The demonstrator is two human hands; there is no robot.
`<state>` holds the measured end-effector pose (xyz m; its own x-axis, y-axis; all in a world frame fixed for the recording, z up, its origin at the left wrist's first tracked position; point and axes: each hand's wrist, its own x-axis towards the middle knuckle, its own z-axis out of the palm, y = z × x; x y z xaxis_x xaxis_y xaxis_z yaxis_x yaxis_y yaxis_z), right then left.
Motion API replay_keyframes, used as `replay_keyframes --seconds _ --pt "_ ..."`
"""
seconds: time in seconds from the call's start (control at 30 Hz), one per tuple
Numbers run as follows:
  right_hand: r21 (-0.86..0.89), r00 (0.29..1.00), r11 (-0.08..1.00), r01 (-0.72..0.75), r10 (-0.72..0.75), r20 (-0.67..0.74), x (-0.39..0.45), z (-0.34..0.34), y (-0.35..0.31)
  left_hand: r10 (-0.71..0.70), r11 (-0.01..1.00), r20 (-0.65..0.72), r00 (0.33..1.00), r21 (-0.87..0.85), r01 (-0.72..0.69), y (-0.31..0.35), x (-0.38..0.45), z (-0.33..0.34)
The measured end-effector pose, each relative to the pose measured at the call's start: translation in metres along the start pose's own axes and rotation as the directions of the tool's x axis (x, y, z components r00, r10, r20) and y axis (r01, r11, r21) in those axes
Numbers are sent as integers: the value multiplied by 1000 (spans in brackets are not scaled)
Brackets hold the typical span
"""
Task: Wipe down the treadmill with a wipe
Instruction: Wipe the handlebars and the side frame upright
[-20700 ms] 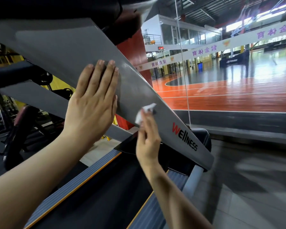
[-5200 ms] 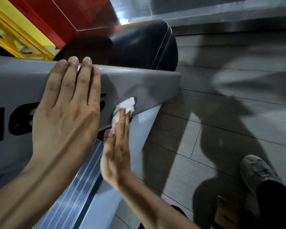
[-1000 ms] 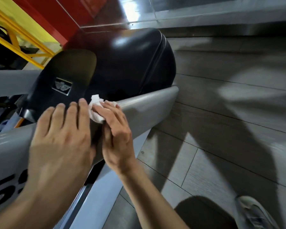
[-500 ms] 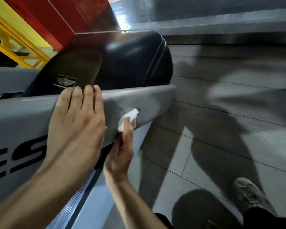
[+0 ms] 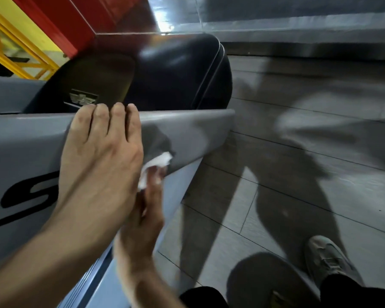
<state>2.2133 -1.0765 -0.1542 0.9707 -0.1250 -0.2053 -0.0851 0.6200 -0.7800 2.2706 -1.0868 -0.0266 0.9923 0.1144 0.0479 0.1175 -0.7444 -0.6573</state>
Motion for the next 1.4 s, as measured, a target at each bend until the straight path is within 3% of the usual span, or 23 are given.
replay_keyframes --seconds 0.1,0.13,0.2,0.3,0.4,0.53,0.63,0.73,0.83,0.9,1.03,1.2,1.4 --pt "-28 968 975 222 -217 125 -25 0 13 -7 999 0 1000 -32 7 -2 1 3" --pt "-54 975 978 202 -195 105 -11 -4 23 -6 999 -1 1000 -35 6 -2 1 5" --pt "-66 1000 998 4 -4 0 34 -11 29 -9 999 4 1000 -40 9 -1 1 7" --pt "-278 986 958 -73 27 -163 110 -31 43 -25 998 -2 1000 -59 25 0 0 7" --pt "-334 952 915 -226 134 -277 170 -44 58 -39 997 0 999 -64 39 1 0 9" --pt "-297 909 878 -376 288 -301 224 -70 71 -41 998 9 999 -54 41 2 1 11" --pt "-381 921 846 -373 291 -258 244 -90 73 -48 997 29 998 -52 50 2 1 12" --pt "-498 969 833 -241 177 -173 245 -93 50 -67 994 49 997 -79 71 3 1 11" --pt "-607 993 786 122 -99 71 240 -72 10 -105 987 49 993 -119 110 5 2 7" --pt "-579 958 768 273 -164 234 240 -54 -17 -113 983 57 992 -142 120 10 8 -1" --pt "-581 826 649 491 -134 548 247 -34 -47 -96 987 137 986 -118 113 24 37 -3" --pt "-697 802 487 525 -9 598 270 -30 -57 -145 933 106 984 -318 171 32 86 12" --pt "-773 818 380 508 69 571 304 -29 -118 -251 827 86 964 -499 260 43 97 6"
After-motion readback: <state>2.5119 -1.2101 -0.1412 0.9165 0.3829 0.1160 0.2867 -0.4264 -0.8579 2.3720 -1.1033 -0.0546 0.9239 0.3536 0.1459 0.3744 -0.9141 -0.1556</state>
